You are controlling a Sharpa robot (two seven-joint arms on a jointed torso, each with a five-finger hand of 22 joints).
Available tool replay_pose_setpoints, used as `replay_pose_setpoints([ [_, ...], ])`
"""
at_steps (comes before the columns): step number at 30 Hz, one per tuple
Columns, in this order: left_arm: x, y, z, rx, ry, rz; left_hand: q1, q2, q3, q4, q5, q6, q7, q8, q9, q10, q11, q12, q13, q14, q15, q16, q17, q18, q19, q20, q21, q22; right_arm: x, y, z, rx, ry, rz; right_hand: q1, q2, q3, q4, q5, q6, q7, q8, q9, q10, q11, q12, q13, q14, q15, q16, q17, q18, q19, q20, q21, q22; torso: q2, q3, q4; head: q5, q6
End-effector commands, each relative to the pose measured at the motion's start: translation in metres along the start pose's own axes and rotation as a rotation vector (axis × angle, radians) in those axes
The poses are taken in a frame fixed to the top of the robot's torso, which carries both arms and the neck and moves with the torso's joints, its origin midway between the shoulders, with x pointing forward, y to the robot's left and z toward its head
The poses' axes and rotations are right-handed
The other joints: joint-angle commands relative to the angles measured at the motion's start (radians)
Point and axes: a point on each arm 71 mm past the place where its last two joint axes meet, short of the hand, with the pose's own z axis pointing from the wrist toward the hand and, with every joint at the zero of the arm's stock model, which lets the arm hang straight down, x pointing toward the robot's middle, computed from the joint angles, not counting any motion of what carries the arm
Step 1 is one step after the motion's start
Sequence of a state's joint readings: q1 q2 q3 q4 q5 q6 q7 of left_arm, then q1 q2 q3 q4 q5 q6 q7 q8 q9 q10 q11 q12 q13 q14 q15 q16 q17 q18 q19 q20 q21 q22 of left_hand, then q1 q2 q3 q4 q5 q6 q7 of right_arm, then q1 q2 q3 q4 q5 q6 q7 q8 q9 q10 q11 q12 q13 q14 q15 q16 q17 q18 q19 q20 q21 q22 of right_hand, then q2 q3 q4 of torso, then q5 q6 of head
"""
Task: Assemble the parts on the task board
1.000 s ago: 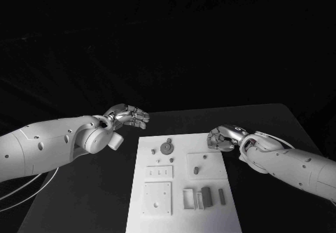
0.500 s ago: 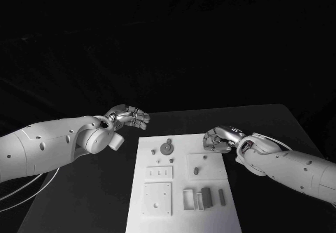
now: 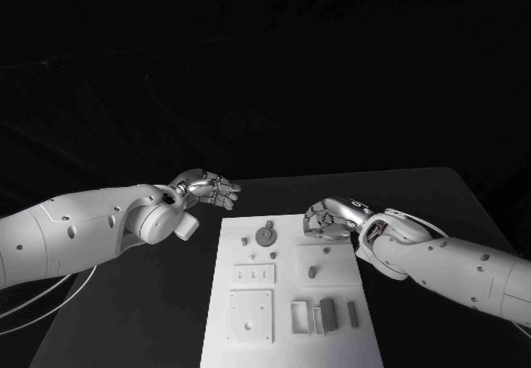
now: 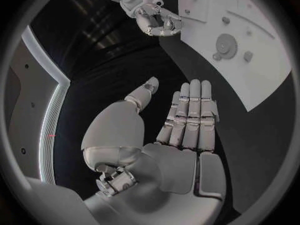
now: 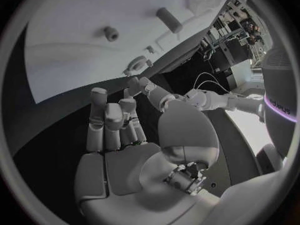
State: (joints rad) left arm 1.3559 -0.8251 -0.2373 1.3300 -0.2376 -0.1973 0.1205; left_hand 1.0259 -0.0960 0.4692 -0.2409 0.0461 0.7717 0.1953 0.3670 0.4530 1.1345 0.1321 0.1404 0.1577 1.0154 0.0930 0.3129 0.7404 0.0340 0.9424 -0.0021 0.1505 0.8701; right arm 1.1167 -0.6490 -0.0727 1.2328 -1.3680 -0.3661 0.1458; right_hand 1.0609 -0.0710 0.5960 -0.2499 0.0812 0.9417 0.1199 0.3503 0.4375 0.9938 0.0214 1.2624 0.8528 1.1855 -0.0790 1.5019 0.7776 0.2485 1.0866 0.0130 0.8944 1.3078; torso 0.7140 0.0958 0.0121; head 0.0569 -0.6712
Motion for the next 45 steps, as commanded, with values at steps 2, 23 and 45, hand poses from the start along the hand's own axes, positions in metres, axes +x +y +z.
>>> replay_pose_setpoints([
  [2, 0.009, 0.005, 0.0, -0.108, 0.027, 0.077, -0.064, -0.001, -0.034, 0.03, 0.001, 0.018, -0.004, 0.003, 0.003, 0.02, -0.008, 0.011, 0.01, 0.021, -0.005, 0.013, 0.013, 0.02, 0.017, -0.006, 0.011, 0.006, 0.007, 0.015, 0.007, 0.043, 0.051, 0.039, -0.007, 0.004, 0.001, 0.007, 0.0, 0.009, 0.005, 0.004, 0.001, 0.003, -0.007, 0.005, -0.002, -0.001, -0.008, 0.006, -0.001, 0.013, 0.0, -0.008, 0.003, 0.019, 0.0, 0.0006, -0.0005, 0.001, 0.002],
  [23, 0.077, 0.004, 0.0, -0.309, 0.252, 0.294, -0.208, 0.022, -0.157, 0.01, 0.003, 0.114, -0.045, 0.01, 0.011, 0.088, -0.053, 0.048, 0.093, 0.08, -0.051, 0.058, 0.124, 0.022, 0.082, -0.052, 0.039, 0.039, 0.017, 0.08, 0.036, 0.065, 0.053, 0.068, -0.015, -0.006, -0.002, 0.004, 0.0, 0.005, 0.006, 0.0, 0.001, -0.002, -0.006, 0.005, -0.004, -0.002, -0.008, 0.003, -0.003, 0.013, -0.001, -0.008, 0.001, 0.018, 0.002, 0.0024, 0.0007, 0.005, 0.003],
  [45, 0.085, 0.002, 0.002, -0.33, 0.241, 0.352, -0.25, 0.037, -0.158, -0.002, 0.003, 0.139, -0.052, -0.002, 0.004, 0.096, -0.057, 0.046, 0.121, 0.092, -0.056, 0.048, 0.152, 0.02, 0.093, -0.058, 0.038, 0.047, 0.02, 0.101, 0.041, 0.021, 0.068, 0.066, -0.018, -0.011, -0.002, 0.004, 0.0, 0.009, 0.005, 0.0, 0.003, -0.001, -0.007, 0.007, -0.004, 0.0, -0.009, 0.005, -0.003, 0.013, 0.003, -0.01, 0.003, 0.018, 0.002, 0.0033, 0.0007, 0.005, 0.001],
])
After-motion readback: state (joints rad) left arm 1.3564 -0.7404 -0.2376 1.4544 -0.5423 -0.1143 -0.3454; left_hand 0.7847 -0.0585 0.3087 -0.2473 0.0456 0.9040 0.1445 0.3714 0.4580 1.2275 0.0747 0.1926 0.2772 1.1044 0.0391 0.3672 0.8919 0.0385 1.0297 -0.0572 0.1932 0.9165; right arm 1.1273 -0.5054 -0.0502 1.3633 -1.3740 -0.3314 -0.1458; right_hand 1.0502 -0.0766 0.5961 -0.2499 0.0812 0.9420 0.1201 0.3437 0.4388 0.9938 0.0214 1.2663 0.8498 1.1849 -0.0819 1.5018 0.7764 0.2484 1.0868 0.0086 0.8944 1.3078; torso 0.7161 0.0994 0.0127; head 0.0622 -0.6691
